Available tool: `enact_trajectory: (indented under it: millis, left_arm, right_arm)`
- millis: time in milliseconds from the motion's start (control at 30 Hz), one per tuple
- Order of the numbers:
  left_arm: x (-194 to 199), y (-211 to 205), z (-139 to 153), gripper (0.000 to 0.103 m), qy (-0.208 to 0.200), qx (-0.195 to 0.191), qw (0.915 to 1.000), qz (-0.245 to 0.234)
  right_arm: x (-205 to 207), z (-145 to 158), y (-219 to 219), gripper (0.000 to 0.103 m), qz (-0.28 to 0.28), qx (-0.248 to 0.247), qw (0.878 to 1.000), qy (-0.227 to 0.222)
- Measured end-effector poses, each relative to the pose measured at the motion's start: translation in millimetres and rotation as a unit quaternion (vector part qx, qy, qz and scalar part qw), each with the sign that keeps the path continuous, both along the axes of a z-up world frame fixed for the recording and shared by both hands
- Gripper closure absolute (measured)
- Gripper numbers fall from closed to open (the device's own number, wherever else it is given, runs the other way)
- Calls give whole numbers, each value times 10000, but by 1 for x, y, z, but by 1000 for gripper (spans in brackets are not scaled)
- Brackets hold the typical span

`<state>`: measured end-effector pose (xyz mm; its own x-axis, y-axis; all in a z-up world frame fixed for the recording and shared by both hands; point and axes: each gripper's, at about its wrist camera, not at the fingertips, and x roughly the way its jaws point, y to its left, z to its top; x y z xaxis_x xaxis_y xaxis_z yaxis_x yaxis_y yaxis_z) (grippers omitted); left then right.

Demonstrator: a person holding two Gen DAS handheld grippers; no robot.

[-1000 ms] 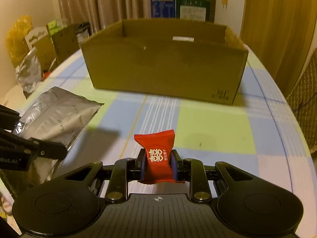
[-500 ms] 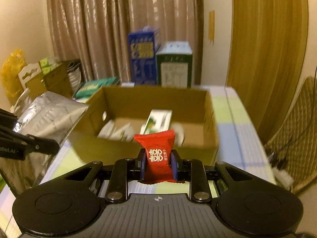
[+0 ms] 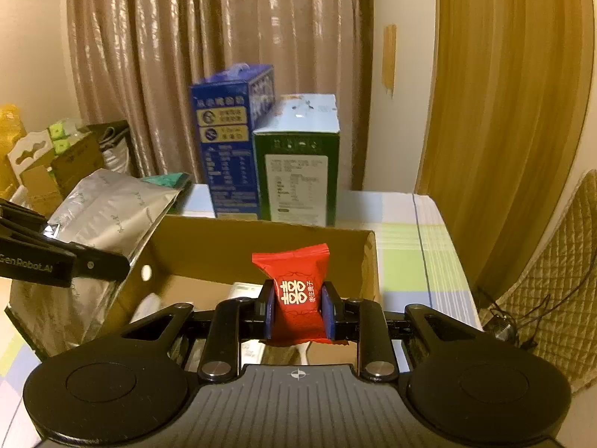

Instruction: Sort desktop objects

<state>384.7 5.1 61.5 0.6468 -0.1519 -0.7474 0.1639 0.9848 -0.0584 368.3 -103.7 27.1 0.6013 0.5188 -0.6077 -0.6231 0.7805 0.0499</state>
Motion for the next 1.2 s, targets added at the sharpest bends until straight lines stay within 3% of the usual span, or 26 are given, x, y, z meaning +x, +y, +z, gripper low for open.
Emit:
enact_trajectory:
  millis: [167,600,700,1000,1200]
  left_arm:
    - [21,1,-12,67,-54,-28,9998,170]
    - [11,7,-7,65,-130,-98,9998,121]
    - [8,7,-7,52,-146,-62,9998,131]
    - [-17,14,-5,18,-239,147,9990,334]
    - [-51,12,10,2,-418,223,9976,510]
  right_arm:
    - [15,-10,1,81,-30,-52,10000,75]
    - [27,-15,3,79,-16,125,9998,184]
    - [30,-12,1,49,-121,216,9995,187]
    - [19,8,-26,46,-317,225,9991,144]
    - [-8,27,-42,24,-292,101,9994,158]
